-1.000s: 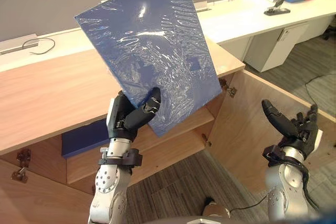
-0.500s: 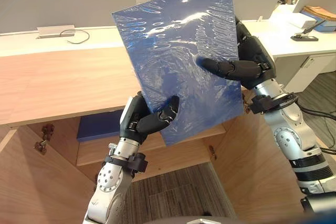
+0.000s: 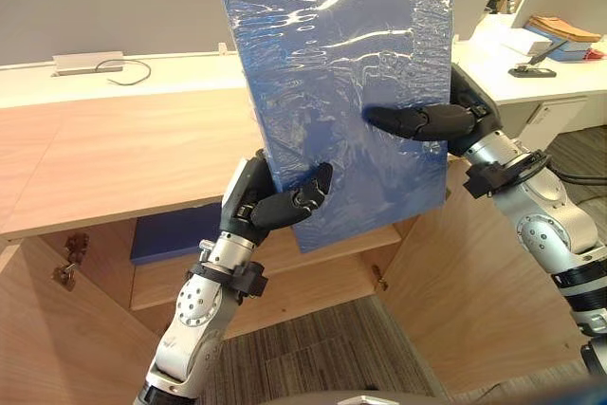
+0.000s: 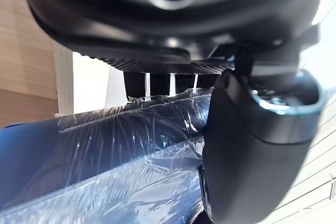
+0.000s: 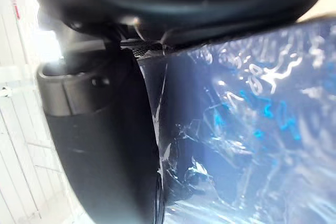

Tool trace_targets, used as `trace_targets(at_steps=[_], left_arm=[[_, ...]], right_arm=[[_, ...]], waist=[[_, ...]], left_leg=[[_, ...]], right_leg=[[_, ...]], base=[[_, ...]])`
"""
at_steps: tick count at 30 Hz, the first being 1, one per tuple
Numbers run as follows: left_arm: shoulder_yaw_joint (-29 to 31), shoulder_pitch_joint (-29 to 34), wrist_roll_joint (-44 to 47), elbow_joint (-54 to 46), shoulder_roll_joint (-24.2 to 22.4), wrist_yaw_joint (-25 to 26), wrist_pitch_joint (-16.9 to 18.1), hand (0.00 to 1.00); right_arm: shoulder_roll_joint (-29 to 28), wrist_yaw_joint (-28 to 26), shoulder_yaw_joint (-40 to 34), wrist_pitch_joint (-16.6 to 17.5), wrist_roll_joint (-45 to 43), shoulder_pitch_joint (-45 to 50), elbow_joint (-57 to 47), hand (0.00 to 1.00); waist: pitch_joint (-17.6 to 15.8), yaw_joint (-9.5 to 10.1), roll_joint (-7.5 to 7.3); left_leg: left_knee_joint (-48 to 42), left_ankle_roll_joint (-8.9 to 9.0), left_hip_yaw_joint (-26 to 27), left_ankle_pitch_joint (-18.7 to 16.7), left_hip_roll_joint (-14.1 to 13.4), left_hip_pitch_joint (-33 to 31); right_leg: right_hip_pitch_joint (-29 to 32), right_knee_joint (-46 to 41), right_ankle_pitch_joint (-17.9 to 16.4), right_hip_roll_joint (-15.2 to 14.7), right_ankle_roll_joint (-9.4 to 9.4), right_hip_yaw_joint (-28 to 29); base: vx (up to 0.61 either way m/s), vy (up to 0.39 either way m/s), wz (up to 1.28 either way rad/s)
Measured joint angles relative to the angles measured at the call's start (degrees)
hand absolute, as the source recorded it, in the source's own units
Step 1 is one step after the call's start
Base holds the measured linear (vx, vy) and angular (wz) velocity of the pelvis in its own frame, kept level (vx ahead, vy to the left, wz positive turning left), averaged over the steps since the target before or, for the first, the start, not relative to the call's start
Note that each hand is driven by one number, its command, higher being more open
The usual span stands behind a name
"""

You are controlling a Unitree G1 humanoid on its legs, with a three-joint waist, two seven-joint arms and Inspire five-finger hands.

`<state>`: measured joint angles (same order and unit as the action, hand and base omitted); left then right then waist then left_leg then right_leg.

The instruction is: Walk over to the cabinet, pick up the folder, carry it to the office cabinet, place the folder inside the office cabinet, then close the office cabinet door

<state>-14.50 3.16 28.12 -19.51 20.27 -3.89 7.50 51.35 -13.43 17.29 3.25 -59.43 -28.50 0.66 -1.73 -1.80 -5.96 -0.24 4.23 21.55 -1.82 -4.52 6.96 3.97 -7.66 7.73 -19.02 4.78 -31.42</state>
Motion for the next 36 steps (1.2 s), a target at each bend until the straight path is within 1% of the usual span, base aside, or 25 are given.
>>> trace_targets(at_steps=[1,2,4,5,6,9,11,13,14,16,20,22,23,25,26,27,29,30,32,34,35,36], left_arm=[[-0.2,-0.6,0.6,0.6,0.8,0.0,0.0,0.00],[-0.7,-1.5,2.2,1.7,3.1,-0.1,0.0,0.00],[-1.1,-2.1,3.4,2.7,5.0,-0.5,0.0,0.00],[-1.3,-2.2,4.2,3.4,5.8,-0.9,0.0,0.00],[-1.5,-2.2,5.1,3.7,6.3,-1.0,0.0,1.00],[-2.1,-2.5,7.8,5.5,7.5,-2.2,0.2,1.00],[-2.7,-2.9,8.8,7.0,8.7,-3.4,0.3,1.00],[-6.0,-5.0,9.2,10.1,12.0,-7.4,0.4,1.00],[-7.4,-5.4,9.8,10.8,13.1,-8.4,0.3,1.00],[-10.8,-5.7,13.5,13.2,15.4,-12.8,-1.5,1.00],[-15.0,-5.6,18.0,15.9,15.4,-17.9,-5.2,1.00],[-16.2,-4.0,18.7,16.4,14.3,-20.9,-6.6,1.00],[-16.2,-2.8,18.6,16.4,13.3,-21.5,-6.8,1.00],[-16.2,-1.7,18.6,16.5,12.0,-21.6,-6.8,1.00],[-15.9,-1.1,18.2,16.9,10.8,-21.6,-6.5,1.00],[-15.3,-0.9,16.1,17.7,10.1,-21.6,-5.3,1.00],[-14.4,-0.7,13.3,18.8,9.5,-22.2,-3.6,1.00],[-13.7,-0.4,11.4,19.9,9.2,-23.2,-2.5,1.00],[-13.8,0.2,8.1,22.3,9.1,-24.0,-2.3,1.00],[-14.5,1.9,3.5,29.0,7.9,-24.3,-2.6,1.00],[-14.4,2.5,1.7,30.8,7.4,-24.1,-2.6,1.00],[-14.3,3.2,-2.8,34.7,6.6,-23.5,-2.9,1.00]], right_arm=[[1.0,-0.2,1.3,-0.5,-1.3,-0.4,0.4,0.00],[3.3,-0.9,4.0,-1.7,-4.3,-1.2,0.8,0.00],[5.6,-2.5,5.4,-3.2,-6.6,-1.4,0.9,0.00],[6.6,-3.5,6.4,-3.4,-7.4,-1.5,0.9,0.00],[7.1,-4.1,6.7,-3.5,-8.1,-1.4,0.9,0.00],[7.8,-6.8,6.8,-3.3,-8.4,-1.5,0.9,0.00],[7.9,-7.2,6.8,-2.9,-8.1,-1.4,0.8,0.00],[8.9,-7.3,6.9,-3.0,-5.1,-1.7,0.7,0.00],[9.1,-7.4,7.0,-3.0,-3.8,-1.8,0.5,0.00],[10.3,-8.6,7.9,-3.2,-0.2,-1.8,-0.6,0.00],[12.3,-10.5,7.4,-3.7,6.3,-1.2,-3.4,0.00],[12.0,-12.4,2.4,-4.3,10.5,3.0,-7.0,0.00],[11.2,-13.0,-0.6,-4.3,13.3,5.3,-8.6,0.00],[9.5,-13.9,-4.1,-4.4,15.8,7.2,-9.7,0.00],[7.9,-14.2,-7.6,-4.4,18.3,8.9,-11.0,0.00],[6.4,-14.3,-10.0,-4.3,20.4,9.6,-12.3,0.00],[4.6,-14.2,-13.0,-3.9,23.6,10.0,-14.1,0.00],[4.0,-13.7,-14.5,-3.0,25.8,10.5,-15.2,0.00],[2.6,-12.1,-16.3,-1.9,28.4,10.7,-16.6,0.00],[0.3,-9.7,-19.7,-0.3,31.1,10.9,-19.3,0.00],[-0.3,-9.1,-20.6,0.2,32.4,11.4,-20.4,0.00],[-1.3,-8.1,-21.9,1.2,36.1,12.4,-23.0,0.00]], waist=[[0.0,0.06,0.00],[0.0,0.14,0.01],[0.0,0.23,0.01],[0.0,0.35,0.02],[0.0,0.39,0.03],[0.0,0.63,0.05],[0.0,0.96,0.04],[0.1,1.48,0.05],[0.1,1.50,0.05],[0.1,1.15,0.04],[0.1,0.24,0.03],[0.1,-0.19,0.03],[0.1,-0.45,0.03],[0.1,-0.97,0.03],[0.1,-1.45,0.03],[0.1,-2.00,0.06],[0.2,-2.61,0.10],[0.3,-3.18,0.22],[0.6,-3.85,0.52],[0.8,-4.51,0.94],[0.8,-4.51,0.98],[0.9,-4.58,1.02]], left_leg=[[0.0,0.00,0.0,0.0,0.0,0.0],[0.0,0.00,0.0,0.0,-0.1,0.0],[0.0,0.03,-0.1,0.0,-0.1,0.0],[-0.2,-0.22,-0.1,0.2,-0.1,0.0],[-0.2,-0.20,-0.1,0.2,-0.1,0.0],[-0.2,0.03,-0.1,0.0,-0.2,-0.1],[-0.4,0.29,-0.1,-0.2,-0.2,-0.1],[-0.6,0.41,-0.1,-0.4,-0.1,-0.2],[-0.6,0.40,-0.2,-0.4,-0.1,-0.2],[-0.9,0.44,-0.1,-0.7,0.0,-0.3],[-1.0,0.41,0.0,-0.9,0.0,-0.3],[-1.0,0.36,0.1,-1.1,0.0,-0.2],[-1.0,0.37,0.3,-1.2,0.1,-0.1],[-1.0,0.38,0.5,-1.2,0.2,0.0],[-1.0,0.36,0.8,-1.2,0.2,0.0],[-0.9,0.35,1.0,-1.3,0.2,0.0],[-0.9,0.34,1.6,-1.3,0.2,0.0],[-0.8,0.34,1.8,-1.3,0.1,0.0],[-0.7,0.34,2.1,-1.3,0.1,0.2],[-0.3,0.35,2.9,-1.3,-0.1,0.5],[-0.2,0.35,3.1,-1.3,-0.2,0.6],[-0.1,0.35,3.3,-1.3,-0.3,0.6]], right_leg=[[-0.1,0.1,0.0,0.0,0.02,0.0],[-0.2,0.4,0.1,0.2,0.04,-0.1],[-0.1,0.5,0.2,0.2,0.04,-0.3],[-0.2,0.5,0.2,0.2,0.04,-0.3],[-0.2,0.6,0.2,0.2,0.04,-0.3],[-0.2,0.6,0.2,0.2,0.05,-0.4],[-0.2,0.6,0.2,0.2,0.05,-0.4],[-0.3,0.6,0.2,0.0,0.07,-0.4],[-0.3,0.6,0.1,-0.1,0.09,-0.5],[-0.3,0.6,0.1,-0.1,0.13,-0.4],[-0.2,0.6,0.1,-0.1,0.19,-0.2],[-0.1,0.6,0.0,0.0,0.27,0.0],[-0.1,0.7,0.0,0.1,0.28,0.2],[0.0,0.7,0.0,0.2,0.28,0.3],[0.1,0.7,0.0,0.2,0.28,0.4],[0.3,0.7,0.0,0.2,0.28,0.7],[1.0,0.6,0.0,0.4,0.27,1.6],[1.2,0.6,0.0,0.6,0.28,1.8],[1.3,0.7,0.0,0.7,0.28,2.1],[1.6,0.8,0.0,1.2,0.27,2.7],[1.8,0.8,0.0,1.4,0.27,3.0],[1.9,0.9,0.0,1.6,0.27,3.2]], base=[[0.00,0.000,0.00],[0.00,0.000,0.00],[0.04,0.008,0.02],[0.06,0.008,0.02],[0.04,0.003,0.01],[0.04,0.008,0.01],[0.02,0.006,0.00],[0.01,0.006,0.02],[0.00,0.000,0.00],[0.00,0.000,0.00],[0.01,0.007,-0.02],[0.03,0.011,-0.05],[0.03,0.018,-0.07],[0.02,0.017,-0.06],[0.01,0.014,-0.09],[0.01,0.012,-0.11],[0.00,0.008,-0.18],[0.01,0.005,-0.16],[0.02,0.002,-0.10],[0.02,0.001,-0.18],[0.03,-0.002,-0.17],[0.03,-0.003,-0.10]])
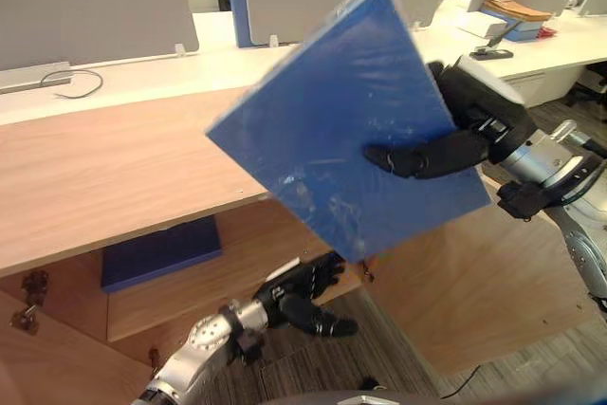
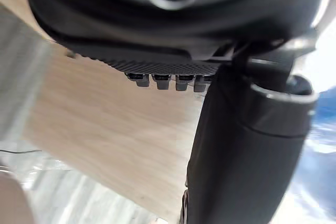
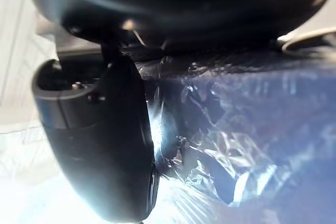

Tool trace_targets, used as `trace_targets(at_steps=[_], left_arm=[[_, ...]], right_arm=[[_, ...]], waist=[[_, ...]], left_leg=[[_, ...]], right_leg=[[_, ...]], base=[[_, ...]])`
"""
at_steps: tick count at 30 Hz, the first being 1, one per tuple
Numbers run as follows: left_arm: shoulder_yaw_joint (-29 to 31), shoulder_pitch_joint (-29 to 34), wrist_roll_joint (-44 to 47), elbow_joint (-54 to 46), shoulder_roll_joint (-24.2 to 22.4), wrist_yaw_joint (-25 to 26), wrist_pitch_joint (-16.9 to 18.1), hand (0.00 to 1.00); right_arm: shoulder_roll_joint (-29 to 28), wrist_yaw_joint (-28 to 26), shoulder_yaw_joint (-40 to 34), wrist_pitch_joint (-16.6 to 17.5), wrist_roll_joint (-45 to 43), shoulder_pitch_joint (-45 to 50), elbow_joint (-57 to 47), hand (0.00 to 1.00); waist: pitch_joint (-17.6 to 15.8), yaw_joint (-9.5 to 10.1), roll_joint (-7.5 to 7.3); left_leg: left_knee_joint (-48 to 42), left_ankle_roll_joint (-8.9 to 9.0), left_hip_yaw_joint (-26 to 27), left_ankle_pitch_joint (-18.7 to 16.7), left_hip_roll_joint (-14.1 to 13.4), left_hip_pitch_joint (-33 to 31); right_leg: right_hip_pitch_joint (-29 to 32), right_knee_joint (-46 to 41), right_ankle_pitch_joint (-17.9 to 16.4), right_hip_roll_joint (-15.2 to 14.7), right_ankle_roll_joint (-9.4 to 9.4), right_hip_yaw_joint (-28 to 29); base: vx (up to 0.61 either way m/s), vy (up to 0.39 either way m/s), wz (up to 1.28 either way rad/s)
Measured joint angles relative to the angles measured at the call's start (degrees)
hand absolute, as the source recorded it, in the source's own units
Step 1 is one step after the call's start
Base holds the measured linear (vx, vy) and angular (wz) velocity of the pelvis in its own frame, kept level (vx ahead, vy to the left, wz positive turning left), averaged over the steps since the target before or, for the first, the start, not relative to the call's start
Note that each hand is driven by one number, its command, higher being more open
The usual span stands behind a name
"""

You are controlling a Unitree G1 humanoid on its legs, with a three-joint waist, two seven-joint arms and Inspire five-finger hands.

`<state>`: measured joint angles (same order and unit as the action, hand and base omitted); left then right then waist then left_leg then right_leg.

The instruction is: Walk over to the cabinet, pick up the folder, carry it to the office cabinet, place the folder inside the office cabinet, then close the office cabinet door

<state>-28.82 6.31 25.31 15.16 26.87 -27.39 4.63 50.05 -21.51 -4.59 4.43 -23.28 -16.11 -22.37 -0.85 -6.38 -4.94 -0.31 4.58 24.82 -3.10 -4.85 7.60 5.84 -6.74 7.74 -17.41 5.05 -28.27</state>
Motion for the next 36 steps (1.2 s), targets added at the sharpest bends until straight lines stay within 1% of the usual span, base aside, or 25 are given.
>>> trace_targets(at_steps=[1,2,3,4,5,6,7,8,10,13,14,16,17,19,22,24,26,28,29,31,32,34,35,36], left_arm=[[0.1,0.4,-5.6,3.0,-0.8,1.0,-0.6,1.00],[0.2,0.6,-8.5,3.8,-1.0,1.5,-0.9,1.00],[1.5,1.9,-12.7,5.0,-1.8,1.9,-1.0,1.00],[3.9,3.5,-16.6,5.7,-3.1,2.3,-1.1,1.00],[5.2,4.0,-18.9,5.9,-3.8,2.5,-1.1,1.00],[7.2,4.3,-22.4,6.7,-5.1,3.1,-1.1,1.00],[10.9,4.6,-26.3,8.2,-7.5,4.2,-1.1,1.00],[12.4,4.7,-27.9,8.9,-8.5,5.0,-1.1,1.00],[18.9,4.8,-32.6,13.0,-12.0,8.2,-1.3,1.00],[24.3,4.8,-35.1,18.5,-13.7,11.1,-1.7,1.00],[28.1,4.7,-35.2,23.8,-14.6,13.8,-2.5,1.00],[30.5,4.7,-35.2,27.1,-15.0,15.4,-3.2,1.00],[32.1,4.9,-35.1,29.5,-15.2,17.3,-4.0,1.00],[34.2,5.9,-35.0,32.6,-15.7,19.8,-4.2,1.00],[35.5,6.9,-34.8,35.5,-16.5,21.8,-4.7,1.00],[36.7,7.3,-34.4,37.0,-17.0,22.4,-4.8,1.00],[37.4,7.7,-33.4,38.2,-17.4,23.2,-4.9,1.00],[38.3,7.8,-33.2,38.1,-18.3,23.7,-5.0,1.00],[38.1,7.8,-33.2,38.0,-18.4,23.8,-5.0,1.00],[37.5,8.2,-33.2,37.0,-18.9,23.8,-5.1,1.00],[37.0,8.2,-33.0,36.6,-18.9,23.8,-5.2,1.00],[35.7,8.2,-32.7,35.3,-19.4,23.5,-5.2,1.00],[35.7,8.2,-32.6,35.0,-19.6,23.5,-5.2,1.00],[35.4,8.2,-32.6,34.7,-19.9,23.6,-5.4,1.00]], right_arm=[[-0.8,0.6,-0.4,1.2,3.7,1.4,-2.2,0.00],[-1.1,0.7,-0.4,1.6,5.2,2.2,-3.1,0.00],[-2.0,0.7,0.0,2.2,7.5,4.5,-4.9,0.00],[-2.9,0.6,1.4,2.5,9.1,6.9,-5.8,0.00],[-3.2,0.5,2.1,2.6,10.2,8.1,-6.1,0.00],[-3.3,0.2,3.2,2.6,12.3,9.8,-6.3,0.00],[-3.4,-0.6,4.9,2.6,14.8,12.2,-6.3,0.00],[-3.4,-0.9,5.5,2.6,15.4,13.0,-6.3,0.00],[-3.4,-1.2,8.1,2.6,18.3,14.5,-6.2,0.00],[-3.4,-1.1,10.3,2.8,23.8,14.6,-5.9,0.00],[-3.3,-0.6,13.0,3.2,26.9,14.6,-4.7,0.00],[-3.1,-0.2,16.1,3.3,28.2,14.5,-3.4,0.00],[-2.8,-0.2,19.7,3.4,28.4,14.2,-1.8,0.00],[-2.7,-0.5,26.2,3.6,30.4,13.3,1.4,0.00],[-3.3,-0.5,31.6,3.7,34.7,11.8,7.5,0.00],[-4.5,-0.5,32.3,3.7,37.1,10.2,11.9,0.00],[-6.0,-0.1,32.3,3.6,38.2,8.3,16.6,0.00],[-8.3,0.6,32.3,2.8,40.2,6.5,22.6,0.00],[-9.1,0.9,32.1,2.6,40.7,6.4,23.9,0.00],[-14.2,1.7,29.9,1.0,41.2,6.5,30.6,0.00],[-15.6,1.8,28.8,0.5,41.2,6.7,32.4,0.00],[-22.9,3.5,20.7,-2.5,39.1,8.2,40.7,0.00],[-25.0,4.5,18.3,-3.6,37.0,8.2,43.2,0.00],[-28.9,7.3,13.2,-6.1,31.6,8.2,47.4,0.00]], waist=[[0.0,0.00,-0.05],[0.1,0.04,-0.11],[0.2,0.15,-0.31],[0.4,0.30,-0.61],[0.5,0.44,-0.75],[0.6,0.98,-0.91],[0.8,1.76,-1.15],[0.8,1.99,-1.19],[0.8,2.57,-1.08],[0.9,2.74,-0.86],[1.0,2.80,-0.79],[1.0,2.97,-0.80],[1.0,3.47,-0.82],[1.0,4.45,-0.77],[0.7,5.71,-0.57],[0.6,6.43,-0.37],[0.1,6.36,-0.03],[-0.5,6.51,0.76],[-0.7,6.49,1.09],[-1.6,6.26,2.24],[-1.8,6.12,2.62],[-2.8,5.92,4.07],[-3.0,5.94,4.38],[-3.4,6.03,5.02]], left_leg=[[0.0,0.00,0.1,0.0,-0.1,0.0],[0.1,0.00,0.1,0.0,-0.1,0.0],[0.1,0.00,0.1,0.0,-0.2,0.0],[0.1,0.01,0.1,0.0,-0.2,0.0],[0.1,0.02,0.1,0.0,-0.2,0.0],[0.1,0.02,0.0,0.0,-0.2,0.0],[0.1,0.02,-0.1,0.0,-0.2,-0.1],[0.1,0.02,-0.1,0.0,-0.1,-0.1],[0.1,0.00,-0.4,0.0,-0.1,-0.5],[0.1,-0.07,-0.7,0.1,-0.1,-0.7],[0.1,-0.10,-1.3,0.1,-0.1,-0.7],[0.1,-0.12,-1.7,0.1,-0.1,-0.7],[0.1,-0.15,-1.9,0.1,-0.1,-0.7],[0.1,-0.28,-2.4,0.2,0.2,-0.7],[0.0,-0.52,-3.8,0.4,0.5,-0.7],[0.0,-0.63,-4.3,0.4,0.7,-0.7],[0.0,-0.79,-4.9,0.5,0.9,-0.7],[0.0,-0.95,-5.2,0.6,1.1,-0.7],[0.0,-0.99,-5.2,0.6,1.3,-0.8],[0.0,-1.08,-5.6,0.7,1.3,-1.0],[0.0,-1.13,-5.8,0.8,1.3,-1.1],[0.0,-1.43,-7.1,1.1,1.6,-2.1],[0.0,-1.49,-7.3,1.1,1.6,-2.4],[0.1,-1.52,-7.9,1.4,1.6,-3.0]], right_leg=[[0.0,0.1,0.0,0.1,0.00,0.0],[0.0,0.1,0.0,0.2,0.00,0.0],[0.0,0.1,0.0,0.2,0.00,0.0],[0.0,0.2,0.0,0.3,0.00,0.0],[0.0,0.2,0.0,0.3,0.00,0.0],[0.0,0.2,0.0,0.2,0.00,0.0],[0.0,0.2,0.0,0.2,0.00,-0.1],[-0.1,0.2,0.0,0.1,0.00,-0.1],[-0.1,0.2,0.0,0.1,0.00,-0.4],[-0.2,0.2,-0.1,0.0,0.01,-0.8],[-0.6,0.2,-0.2,-0.2,0.12,-1.2],[-0.9,0.2,-0.3,-0.2,0.21,-1.6],[-1.0,0.2,-0.3,-0.3,0.26,-1.8],[-1.0,0.2,-0.4,-0.7,0.30,-2.2],[-2.1,0.2,-0.4,-1.2,0.40,-3.4],[-2.4,0.1,-0.5,-1.5,0.46,-3.7],[-2.7,-0.1,-0.5,-1.9,0.51,-4.2],[-2.9,-0.3,-0.5,-2.3,0.57,-4.3],[-2.9,-0.2,-0.4,-2.4,0.60,-4.4],[-2.9,-0.2,-0.4,-2.6,0.67,-4.9],[-2.9,-0.1,-0.4,-2.6,0.68,-5.0],[-2.9,0.1,-0.4,-2.8,0.75,-6.3],[-2.8,0.1,-0.3,-2.8,0.77,-6.4],[-2.7,0.3,-0.3,-2.8,0.82,-6.9]], base=[[0.03,-0.003,-0.05],[0.00,0.000,0.00],[0.00,0.000,0.00],[0.00,0.000,0.00],[0.00,0.000,0.00],[0.00,0.000,0.00],[0.00,0.010,0.03],[-0.01,0.011,0.04],[-0.01,0.007,0.05],[0.00,0.002,0.08],[0.01,0.001,0.14],[0.01,0.002,0.14],[0.01,0.005,0.11],[0.02,0.013,0.12],[0.01,0.020,0.23],[-0.02,0.021,0.17],[-0.03,0.016,0.14],[-0.03,0.016,0.07],[-0.03,0.013,0.03],[-0.01,0.008,0.07],[0.00,0.005,0.18],[0.00,0.009,0.24],[0.01,0.015,0.24],[0.01,0.014,0.19]])
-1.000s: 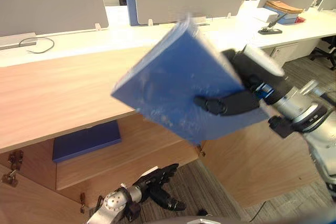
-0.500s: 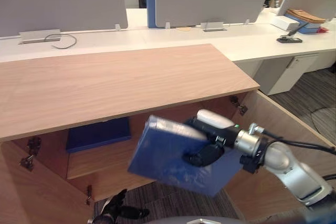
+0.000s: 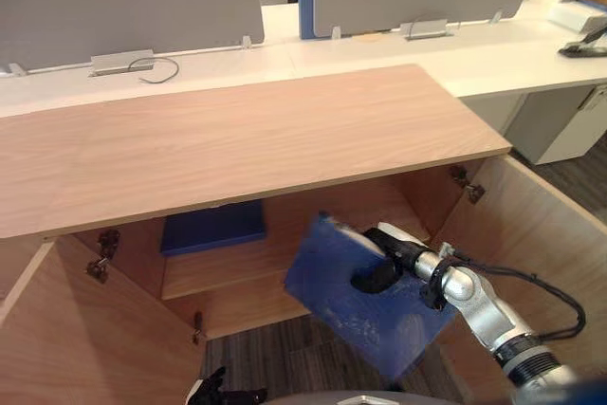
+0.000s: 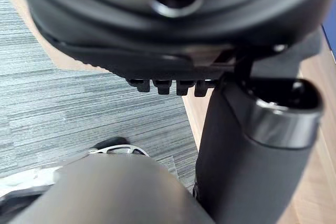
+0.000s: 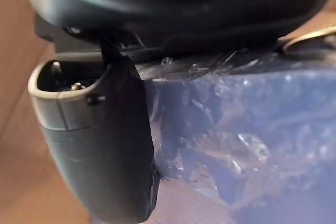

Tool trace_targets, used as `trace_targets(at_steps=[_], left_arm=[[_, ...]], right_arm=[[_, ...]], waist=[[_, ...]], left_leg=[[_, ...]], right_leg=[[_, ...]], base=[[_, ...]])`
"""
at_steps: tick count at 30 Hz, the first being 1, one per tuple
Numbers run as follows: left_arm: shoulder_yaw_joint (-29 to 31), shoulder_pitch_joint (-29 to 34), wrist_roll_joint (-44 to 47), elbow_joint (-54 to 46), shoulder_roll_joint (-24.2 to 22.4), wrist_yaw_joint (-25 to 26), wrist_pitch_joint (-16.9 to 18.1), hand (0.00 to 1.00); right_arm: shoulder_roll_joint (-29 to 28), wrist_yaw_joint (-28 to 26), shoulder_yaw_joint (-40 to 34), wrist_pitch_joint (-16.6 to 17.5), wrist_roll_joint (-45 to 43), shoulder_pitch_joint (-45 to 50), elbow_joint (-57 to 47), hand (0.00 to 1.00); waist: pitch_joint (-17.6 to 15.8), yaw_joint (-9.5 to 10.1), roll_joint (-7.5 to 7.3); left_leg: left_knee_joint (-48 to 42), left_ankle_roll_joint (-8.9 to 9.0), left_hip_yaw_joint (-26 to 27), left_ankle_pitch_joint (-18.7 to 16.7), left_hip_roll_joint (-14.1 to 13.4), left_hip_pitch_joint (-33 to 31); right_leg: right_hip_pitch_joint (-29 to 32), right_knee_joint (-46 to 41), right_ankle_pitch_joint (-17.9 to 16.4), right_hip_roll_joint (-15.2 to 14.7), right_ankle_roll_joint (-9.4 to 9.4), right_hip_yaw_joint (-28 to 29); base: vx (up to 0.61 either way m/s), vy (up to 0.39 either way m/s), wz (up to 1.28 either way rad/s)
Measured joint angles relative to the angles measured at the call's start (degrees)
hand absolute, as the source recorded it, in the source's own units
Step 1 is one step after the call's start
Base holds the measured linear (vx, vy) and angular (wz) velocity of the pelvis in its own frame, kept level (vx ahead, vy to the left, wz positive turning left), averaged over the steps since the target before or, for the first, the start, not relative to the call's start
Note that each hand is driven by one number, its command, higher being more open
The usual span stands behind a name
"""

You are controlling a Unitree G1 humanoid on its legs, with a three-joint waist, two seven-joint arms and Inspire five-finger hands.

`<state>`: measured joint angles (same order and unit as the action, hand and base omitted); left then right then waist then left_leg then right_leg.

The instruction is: Walk over to the cabinet, pick up the folder, carry it to the office cabinet, place the folder inside the office cabinet, then close the office cabinet door

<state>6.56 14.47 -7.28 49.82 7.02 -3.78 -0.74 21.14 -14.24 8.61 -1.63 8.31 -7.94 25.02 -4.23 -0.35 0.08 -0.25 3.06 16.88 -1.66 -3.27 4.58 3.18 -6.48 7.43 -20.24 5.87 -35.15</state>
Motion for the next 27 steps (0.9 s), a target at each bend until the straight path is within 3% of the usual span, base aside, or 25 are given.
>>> trace_targets(at_steps=[1,3,4,8,11,14,15,18,22,27], left_arm=[[-0.3,0.0,0.1,-0.2,-0.1,0.1,-0.1,1.00],[-0.9,0.0,1.2,-1.7,-0.7,0.5,-1.0,1.00],[-1.1,0.0,1.3,-2.0,-0.7,0.6,-1.1,1.00],[-1.8,0.0,8.1,-3.8,-0.4,0.1,-1.0,1.00],[-1.7,-0.1,9.3,-4.9,-0.6,0.8,-1.0,1.00],[-1.8,-2.4,9.1,-5.8,-0.9,3.1,-0.4,1.00],[-1.7,-4.0,9.2,-6.0,-1.2,3.7,0.8,1.00],[-1.7,-5.5,9.5,-8.4,-1.3,4.0,2.7,1.00],[-1.7,-8.4,11.4,-9.3,-2.0,4.7,3.9,1.00],[-1.8,-11.1,11.8,-9.7,-2.0,5.4,4.6,1.00]], right_arm=[[-1.6,2.3,-1.9,-1.2,-4.0,0.0,1.5,0.00],[-4.7,9.5,-5.3,-3.2,-25.6,-0.4,4.9,0.00],[-5.3,10.6,-5.4,-3.2,-29.3,-0.5,4.9,0.00],[-9.4,13.4,-5.5,-2.8,-58.1,-3.8,6.5,0.00],[-12.9,13.6,-7.6,-1.1,-65.3,-5.7,6.6,0.00],[-17.5,14.3,-12.0,5.4,-73.9,-10.0,5.7,0.00],[-18.3,14.6,-13.5,9.2,-76.8,-13.1,5.0,0.00],[-17.2,15.8,-14.0,13.8,-79.4,-16.6,3.1,0.00],[-13.7,17.7,-13.4,13.0,-77.7,-20.0,2.2,0.00],[-11.7,18.7,-13.5,11.7,-77.4,-24.2,2.2,0.00]], waist=[[-0.2,0.04,0.33],[-1.5,0.14,1.40],[-1.8,0.11,1.63],[-5.2,0.26,2.39],[-6.9,0.92,2.69],[-10.3,1.77,3.65],[-13.3,1.89,4.57],[-17.5,2.66,4.92],[-21.1,2.55,6.91],[-22.0,2.76,8.85]], left_leg=[[0.0,-0.03,-0.2,0.1,0.0,-0.4],[-0.2,-0.05,-1.0,0.5,-0.2,-1.7],[-0.2,-0.08,-1.2,0.5,-0.2,-2.1],[0.0,0.18,-3.5,1.8,-1.0,-5.0],[0.0,0.32,-3.8,2.2,-1.3,-5.5],[-8.5,0.05,-5.4,-0.6,-2.1,-11.4],[-15.0,-0.14,-6.2,-3.3,-2.8,-14.9],[-26.1,-0.61,-6.5,-8.5,-2.8,-20.2],[-42.9,-1.49,-6.9,-16.9,-3.4,-29.1],[-56.6,-2.13,-7.1,-22.4,-4.9,-38.0]], right_leg=[[0.1,0.1,0.0,0.0,0.01,-0.3],[0.4,0.7,0.3,0.3,0.14,-1.2],[0.5,1.1,0.5,0.5,0.07,-1.4],[0.6,4.3,1.8,2.2,-0.58,-4.1],[0.6,4.6,1.9,2.6,-0.78,-4.5],[3.0,0.4,0.2,1.1,-0.94,-5.0],[5.3,-5.9,-2.5,-0.9,-1.16,-4.8],[11.4,-20.5,-8.9,-6.8,-1.05,-1.7],[20.3,-37.1,-16.3,-13.4,-0.28,3.3],[30.1,-49.6,-20.8,-16.9,-1.06,8.3]], base=[[0.02,0.017,0.23],[0.01,0.017,0.18],[-0.01,0.015,0.16],[-0.04,0.001,0.24],[-0.06,-0.011,0.11],[-0.10,0.013,0.24],[-0.09,0.060,0.26],[-0.09,0.076,0.08],[-0.14,0.077,0.01],[-0.05,0.016,-0.01]])
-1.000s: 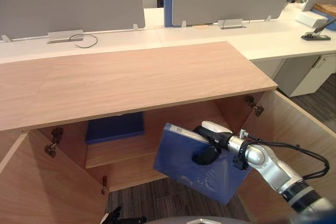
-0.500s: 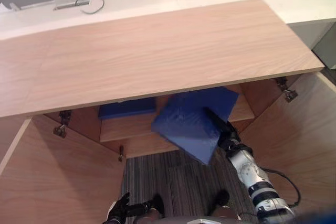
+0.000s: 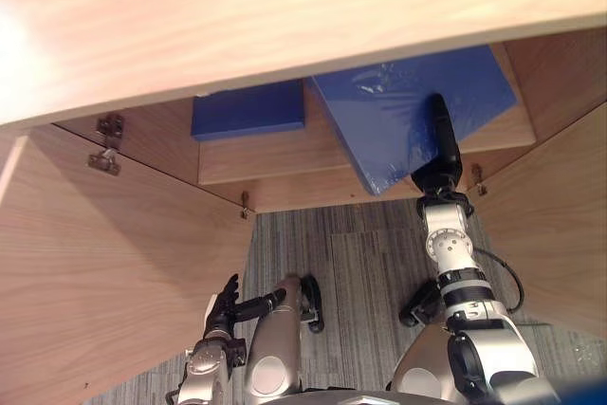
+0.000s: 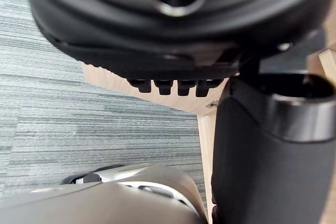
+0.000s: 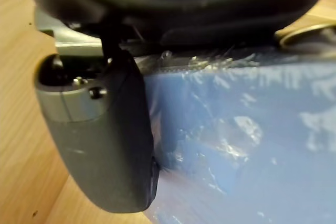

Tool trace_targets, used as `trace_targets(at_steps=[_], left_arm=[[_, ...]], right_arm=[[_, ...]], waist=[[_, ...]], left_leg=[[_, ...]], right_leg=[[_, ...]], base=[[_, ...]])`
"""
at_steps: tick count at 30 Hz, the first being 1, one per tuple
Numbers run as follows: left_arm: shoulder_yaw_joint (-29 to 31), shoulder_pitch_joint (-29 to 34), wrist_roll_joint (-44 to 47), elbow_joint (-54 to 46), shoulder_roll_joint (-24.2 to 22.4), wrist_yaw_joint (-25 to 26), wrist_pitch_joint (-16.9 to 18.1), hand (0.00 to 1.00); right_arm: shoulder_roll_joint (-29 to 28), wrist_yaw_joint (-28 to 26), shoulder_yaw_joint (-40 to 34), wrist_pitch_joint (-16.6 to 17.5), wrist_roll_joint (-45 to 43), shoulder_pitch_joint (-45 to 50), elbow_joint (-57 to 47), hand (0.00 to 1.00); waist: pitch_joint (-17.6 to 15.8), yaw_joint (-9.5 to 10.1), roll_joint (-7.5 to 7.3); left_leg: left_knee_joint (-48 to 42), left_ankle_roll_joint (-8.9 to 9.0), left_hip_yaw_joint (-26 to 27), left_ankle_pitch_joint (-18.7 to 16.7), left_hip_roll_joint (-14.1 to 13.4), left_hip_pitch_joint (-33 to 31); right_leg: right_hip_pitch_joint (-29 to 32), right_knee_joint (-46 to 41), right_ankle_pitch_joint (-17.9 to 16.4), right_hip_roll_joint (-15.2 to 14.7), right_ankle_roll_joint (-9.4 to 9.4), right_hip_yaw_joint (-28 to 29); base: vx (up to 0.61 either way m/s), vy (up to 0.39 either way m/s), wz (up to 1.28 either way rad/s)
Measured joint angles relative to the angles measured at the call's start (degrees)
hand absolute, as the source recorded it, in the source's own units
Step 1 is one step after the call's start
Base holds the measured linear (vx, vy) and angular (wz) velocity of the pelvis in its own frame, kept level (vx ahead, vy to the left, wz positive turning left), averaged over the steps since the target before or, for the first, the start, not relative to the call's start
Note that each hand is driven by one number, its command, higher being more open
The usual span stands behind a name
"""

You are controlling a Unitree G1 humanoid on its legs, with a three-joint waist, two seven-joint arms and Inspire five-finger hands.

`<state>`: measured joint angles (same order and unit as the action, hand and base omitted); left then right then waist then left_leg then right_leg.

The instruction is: Walk over to the cabinet, pick up the folder, carry it to the office cabinet, place the folder inside the office cabinet, then close the office cabinet door

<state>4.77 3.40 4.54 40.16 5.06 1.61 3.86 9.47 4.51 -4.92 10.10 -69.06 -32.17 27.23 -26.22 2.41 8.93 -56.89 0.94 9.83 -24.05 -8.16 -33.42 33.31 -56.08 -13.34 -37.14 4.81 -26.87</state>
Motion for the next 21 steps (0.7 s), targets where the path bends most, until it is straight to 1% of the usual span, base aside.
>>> trace_targets(at_steps=[1,2,4,5,7,8,9,11,12,13,14,16,17,18,21], left_arm=[[-0.1,-0.3,0.0,0.0,0.1,-0.3,0.2,1.00],[-0.3,-0.4,1.0,-0.1,0.2,-1.1,0.8,1.00],[-0.7,-0.4,2.1,-0.3,0.2,-1.5,0.9,1.00],[-1.2,-0.4,2.7,-1.0,0.4,-1.7,1.0,1.00],[-1.2,-0.4,2.9,-1.7,0.4,-2.0,1.0,1.00],[-2.6,-0.4,6.5,-2.1,1.0,-2.0,0.9,1.00],[-3.0,-0.4,7.0,-2.1,1.2,-2.0,0.9,1.00],[-4.4,-0.4,9.8,-2.1,1.4,-1.9,0.6,1.00],[-5.1,-0.3,11.5,-2.1,1.3,-1.9,0.5,1.00],[-5.3,-0.3,11.9,-2.2,1.3,-1.8,0.5,1.00],[-5.7,-0.3,12.5,-2.4,1.3,-1.5,0.4,1.00],[-6.2,-0.3,13.0,-2.9,1.3,-0.9,0.0,1.00],[-6.2,-0.3,13.1,-3.1,1.3,-0.8,-0.2,1.00],[-6.7,-0.3,13.2,-3.4,1.3,-0.7,-0.4,1.00],[-7.6,-0.1,14.1,-5.5,1.3,0.0,-1.9,1.00]], right_arm=[[0.5,0.0,0.0,0.0,0.0,-0.4,0.0,0.00],[2.0,0.9,0.0,-0.1,0.6,-1.6,0.0,0.00],[2.9,1.2,0.0,-0.1,1.8,-2.2,0.0,0.00],[4.4,2.2,-0.2,-0.3,3.1,-2.4,0.0,0.00],[6.0,3.8,-0.6,-1.0,6.1,-2.9,0.1,0.00],[8.5,5.7,-0.8,-2.3,8.4,-5.1,2.3,0.00],[9.0,6.0,-0.8,-2.6,8.6,-5.8,3.1,0.00],[10.7,8.1,-2.9,-3.7,8.7,-9.5,7.5,0.00],[11.2,9.6,-5.7,-3.9,8.4,-12.9,10.2,0.00],[11.3,9.9,-7.1,-3.9,8.0,-14.1,10.8,0.00],[11.3,12.2,-9.3,-3.9,7.2,-15.4,11.1,0.00],[11.5,13.3,-13.6,-3.0,3.2,-17.2,12.5,0.00],[11.6,13.8,-14.8,-2.7,1.9,-17.6,12.6,1.00],[11.8,14.8,-17.2,-1.7,0.3,-18.6,13.1,1.00],[12.5,17.1,-18.3,-1.0,-0.7,-20.1,13.8,1.00]], waist=[[-0.1,0.05,0.29],[-0.3,0.22,0.85],[-0.5,0.26,1.34],[-0.6,0.32,1.68],[-0.7,0.39,2.08],[-0.8,0.38,2.64],[-0.8,0.39,2.72],[-0.9,0.73,3.24],[-0.8,1.03,3.51],[-0.8,1.07,3.69],[-0.8,1.07,3.77],[-0.8,1.10,3.96],[-0.7,1.12,4.10],[-0.6,1.12,4.42],[-0.6,1.34,4.71]], left_leg=[[-1.3,-0.07,0.0,-0.5,0.0,-0.7],[-4.3,-0.28,0.0,-1.9,0.0,-2.8],[-5.8,-0.43,-0.2,-2.5,0.0,-3.9],[-7.1,-0.60,-0.5,-3.1,0.0,-4.9],[-8.1,-0.69,-0.7,-3.4,0.0,-5.9],[-8.7,-0.72,-1.0,-3.5,0.1,-6.9],[-8.7,-0.73,-1.0,-3.4,0.1,-7.0],[-8.7,-0.94,-1.2,-3.3,0.0,-7.6],[-8.7,-0.87,-1.2,-3.0,0.0,-8.2],[-8.7,-0.87,-1.4,-2.9,0.0,-8.5],[-8.7,-0.76,-1.6,-2.8,-0.1,-8.7],[-8.7,-0.74,-1.7,-2.7,0.0,-9.0],[-8.7,-0.74,-1.9,-2.6,0.0,-9.2],[-8.6,-0.73,-2.3,-2.4,0.2,-9.8],[-8.4,-0.84,-3.0,-1.7,0.4,-10.9]], right_leg=[[0.9,-1.3,-0.5,-0.5,-0.02,0.6],[3.4,-4.2,-1.6,-1.5,0.08,2.0],[4.4,-5.5,-2.1,-1.9,0.03,2.5],[5.4,-6.8,-2.6,-2.6,0.07,2.9],[6.2,-7.8,-2.9,-2.8,0.03,3.2],[6.9,-8.2,-3.0,-3.0,-0.02,3.1],[7.0,-8.2,-3.0,-3.0,-0.02,3.1],[7.2,-8.3,-3.0,-3.1,-0.05,2.8],[7.8,-8.4,-2.9,-3.1,-0.15,2.7],[7.9,-8.4,-2.9,-3.1,-0.19,2.5],[7.8,-8.3,-2.9,-3.0,-0.22,2.1],[7.8,-8.3,-2.9,-3.1,-0.24,1.7],[7.8,-8.3,-2.9,-3.1,-0.24,1.6],[7.8,-8.2,-3.0,-3.3,-0.24,1.0],[7.7,-8.3,-3.0,-3.6,-0.28,-0.2]], base=[[-0.01,0.004,0.07],[0.00,-0.006,0.07],[0.00,-0.016,0.07],[0.00,-0.029,0.09],[-0.01,-0.031,0.08],[-0.01,-0.020,0.05],[-0.02,-0.031,0.07],[0.00,-0.029,0.05],[0.01,-0.038,0.05],[0.02,-0.048,0.05],[0.02,-0.042,0.05],[0.02,-0.039,0.04],[0.01,-0.032,0.10],[0.00,-0.036,0.14],[-0.02,-0.042,0.14]])
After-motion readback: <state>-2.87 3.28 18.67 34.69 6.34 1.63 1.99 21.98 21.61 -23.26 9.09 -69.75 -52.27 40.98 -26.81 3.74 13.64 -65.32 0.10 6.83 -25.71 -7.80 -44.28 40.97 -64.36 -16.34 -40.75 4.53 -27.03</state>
